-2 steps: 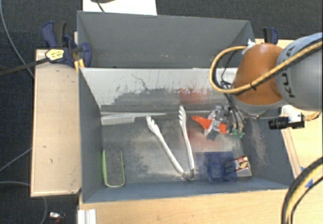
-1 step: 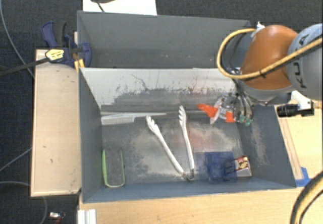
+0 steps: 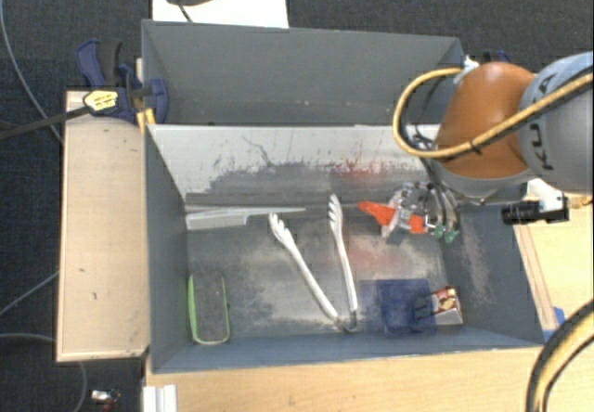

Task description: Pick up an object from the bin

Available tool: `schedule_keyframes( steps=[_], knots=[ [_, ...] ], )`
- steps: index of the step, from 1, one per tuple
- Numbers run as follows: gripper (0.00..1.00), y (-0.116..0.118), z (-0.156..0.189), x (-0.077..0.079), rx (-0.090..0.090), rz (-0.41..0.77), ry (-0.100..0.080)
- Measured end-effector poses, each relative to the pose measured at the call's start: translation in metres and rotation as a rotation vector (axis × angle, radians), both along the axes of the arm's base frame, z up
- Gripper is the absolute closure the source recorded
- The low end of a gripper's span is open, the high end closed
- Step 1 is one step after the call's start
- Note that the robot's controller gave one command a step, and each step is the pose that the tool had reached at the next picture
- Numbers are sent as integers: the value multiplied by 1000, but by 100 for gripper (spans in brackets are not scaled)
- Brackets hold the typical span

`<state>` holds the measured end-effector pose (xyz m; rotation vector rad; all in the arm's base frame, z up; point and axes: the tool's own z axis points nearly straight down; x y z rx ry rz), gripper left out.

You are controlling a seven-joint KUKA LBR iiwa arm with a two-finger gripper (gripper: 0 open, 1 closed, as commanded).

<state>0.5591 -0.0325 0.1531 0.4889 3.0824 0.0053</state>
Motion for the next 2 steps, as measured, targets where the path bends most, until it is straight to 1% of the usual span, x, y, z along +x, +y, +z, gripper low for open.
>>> schedule_keyframes(
  steps=[1,2],
  knots=[
    [100,3,6,8,0,2,-2],
    [100,-7,70,4,0,9,3]
  ],
)
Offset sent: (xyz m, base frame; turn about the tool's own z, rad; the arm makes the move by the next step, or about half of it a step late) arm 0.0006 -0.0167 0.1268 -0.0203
